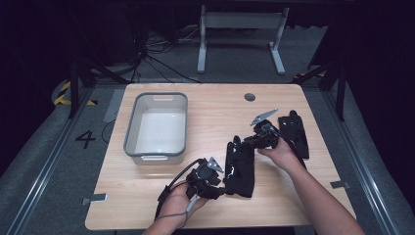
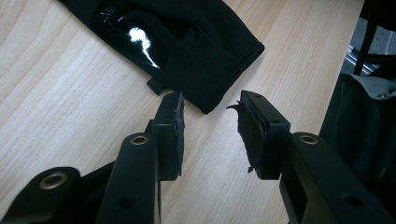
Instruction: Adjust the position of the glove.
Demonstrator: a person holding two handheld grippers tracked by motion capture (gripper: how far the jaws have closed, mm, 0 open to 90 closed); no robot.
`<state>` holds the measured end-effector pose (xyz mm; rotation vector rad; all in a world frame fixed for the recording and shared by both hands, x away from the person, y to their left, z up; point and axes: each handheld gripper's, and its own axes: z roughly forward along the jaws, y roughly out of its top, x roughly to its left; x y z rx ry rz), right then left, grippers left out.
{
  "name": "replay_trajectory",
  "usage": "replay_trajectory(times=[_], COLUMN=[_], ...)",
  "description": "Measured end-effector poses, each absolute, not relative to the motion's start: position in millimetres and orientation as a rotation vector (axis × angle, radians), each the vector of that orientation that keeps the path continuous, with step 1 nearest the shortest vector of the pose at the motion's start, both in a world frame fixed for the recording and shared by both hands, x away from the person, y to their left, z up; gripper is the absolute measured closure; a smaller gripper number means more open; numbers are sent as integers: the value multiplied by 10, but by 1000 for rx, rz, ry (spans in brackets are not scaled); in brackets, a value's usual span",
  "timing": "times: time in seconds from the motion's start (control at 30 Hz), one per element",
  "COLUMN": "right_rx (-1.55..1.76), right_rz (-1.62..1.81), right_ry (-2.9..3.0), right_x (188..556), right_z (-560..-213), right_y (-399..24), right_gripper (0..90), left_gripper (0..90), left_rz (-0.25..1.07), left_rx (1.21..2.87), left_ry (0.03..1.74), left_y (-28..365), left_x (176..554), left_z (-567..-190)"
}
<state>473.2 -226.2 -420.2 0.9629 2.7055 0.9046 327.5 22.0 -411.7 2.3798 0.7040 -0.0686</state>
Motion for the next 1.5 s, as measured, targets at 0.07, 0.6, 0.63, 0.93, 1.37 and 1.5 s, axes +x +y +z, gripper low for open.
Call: replay_trajectory(times=[0.07, 0.6, 0.63, 0.93, 1.37, 1.5], right_rx=[964, 1035, 1047, 1021, 984, 985], right_rz=[889, 888, 896, 873, 832, 836], right_ry=[2724, 2766, 2771, 2764, 2741, 2739], right_x=[4762, 4870, 4874, 4846, 4805, 4801], right_z=[-4252, -4412, -4415, -4414, -4404, -4406], right_y=[-2218, -2167, -2174, -2155, -2116, -2122], right_gripper=[760, 736, 739, 801, 828, 835], left_gripper=[611, 573, 568, 517, 597, 821], left_rz=[-77, -93, -84, -65, -62, -38], left_rx=[2382, 2375, 2379, 2378, 2441, 2470], left_ry=[703, 723, 726, 814, 883, 844], left_y=[218, 151, 138, 32, -81, -111], left_x=[3276, 3290, 3291, 3363, 3381, 3380], left_z=[-4123, -4176, -4183, -4324, -4442, -4444])
